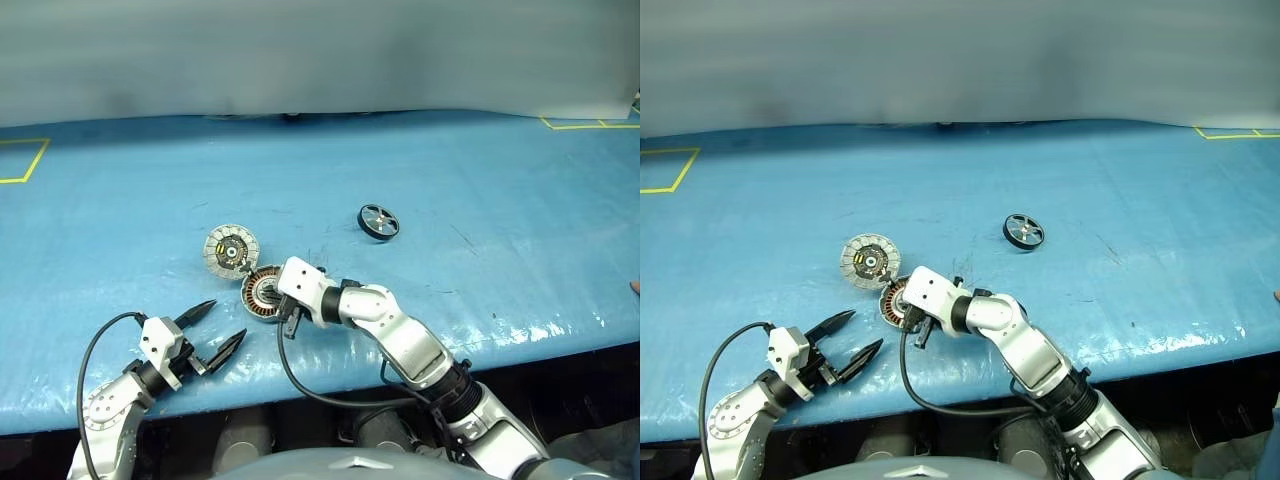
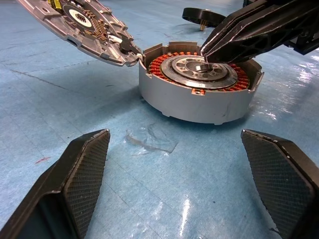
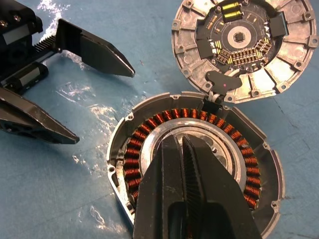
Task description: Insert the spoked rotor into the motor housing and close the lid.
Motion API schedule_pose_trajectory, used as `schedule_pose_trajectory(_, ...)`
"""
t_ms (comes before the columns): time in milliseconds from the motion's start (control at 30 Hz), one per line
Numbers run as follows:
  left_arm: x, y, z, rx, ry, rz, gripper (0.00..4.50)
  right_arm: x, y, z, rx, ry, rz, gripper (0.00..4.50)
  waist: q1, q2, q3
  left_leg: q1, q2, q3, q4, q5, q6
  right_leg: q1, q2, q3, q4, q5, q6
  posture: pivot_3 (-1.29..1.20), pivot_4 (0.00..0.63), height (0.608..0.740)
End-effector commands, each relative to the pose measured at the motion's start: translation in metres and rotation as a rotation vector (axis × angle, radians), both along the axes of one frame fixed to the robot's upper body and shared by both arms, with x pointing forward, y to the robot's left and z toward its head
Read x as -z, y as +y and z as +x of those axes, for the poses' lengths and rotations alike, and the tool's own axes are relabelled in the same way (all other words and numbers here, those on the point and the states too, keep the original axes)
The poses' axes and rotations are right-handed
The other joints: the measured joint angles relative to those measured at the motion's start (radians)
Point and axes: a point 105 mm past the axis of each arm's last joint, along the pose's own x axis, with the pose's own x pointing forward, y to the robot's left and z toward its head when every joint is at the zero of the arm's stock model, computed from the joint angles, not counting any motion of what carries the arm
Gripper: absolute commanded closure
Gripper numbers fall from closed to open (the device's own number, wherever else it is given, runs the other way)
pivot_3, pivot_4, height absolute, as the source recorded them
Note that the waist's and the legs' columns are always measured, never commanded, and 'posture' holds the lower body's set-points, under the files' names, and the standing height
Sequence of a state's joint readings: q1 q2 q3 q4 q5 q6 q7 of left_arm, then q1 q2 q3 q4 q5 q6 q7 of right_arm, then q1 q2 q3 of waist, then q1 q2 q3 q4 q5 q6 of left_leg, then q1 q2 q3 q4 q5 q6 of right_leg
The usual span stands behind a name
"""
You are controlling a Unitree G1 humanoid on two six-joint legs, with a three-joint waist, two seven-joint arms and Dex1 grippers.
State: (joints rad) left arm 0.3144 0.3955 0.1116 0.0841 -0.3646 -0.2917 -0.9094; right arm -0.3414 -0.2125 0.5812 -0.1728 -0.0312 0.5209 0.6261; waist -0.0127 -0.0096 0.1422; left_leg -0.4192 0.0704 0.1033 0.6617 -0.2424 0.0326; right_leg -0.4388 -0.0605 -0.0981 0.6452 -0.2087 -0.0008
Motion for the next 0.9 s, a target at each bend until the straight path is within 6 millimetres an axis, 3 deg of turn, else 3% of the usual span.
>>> schedule_pose_trajectory(33, 0.000, -0.001, -0.001, -0.004, 0.003, -0.003, 0.00, -0.011, 0.004, 0.001, -0.023, -0.059, 0.019, 4.35, 0.000, 0.000, 0.000, 0.000, 0.000, 0.000, 0.000, 0.000, 0.000, 0.000, 0.000, 0.000, 0.000, 0.000, 0.000, 0.00, 0.150, 0.740)
schedule_pose_trajectory(900, 0.000, -0.001, 0.001, -0.003, 0.002, -0.002, 0.00, -0.020, 0.000, 0.015, 0.023, -0.102, 0.042, 4.35, 0.000, 0.000, 0.000, 0.000, 0.000, 0.000, 0.001, 0.000, 0.000, 0.000, 0.000, 0.000, 0.001, 0.000, 0.000, 0.00, 0.150, 0.740)
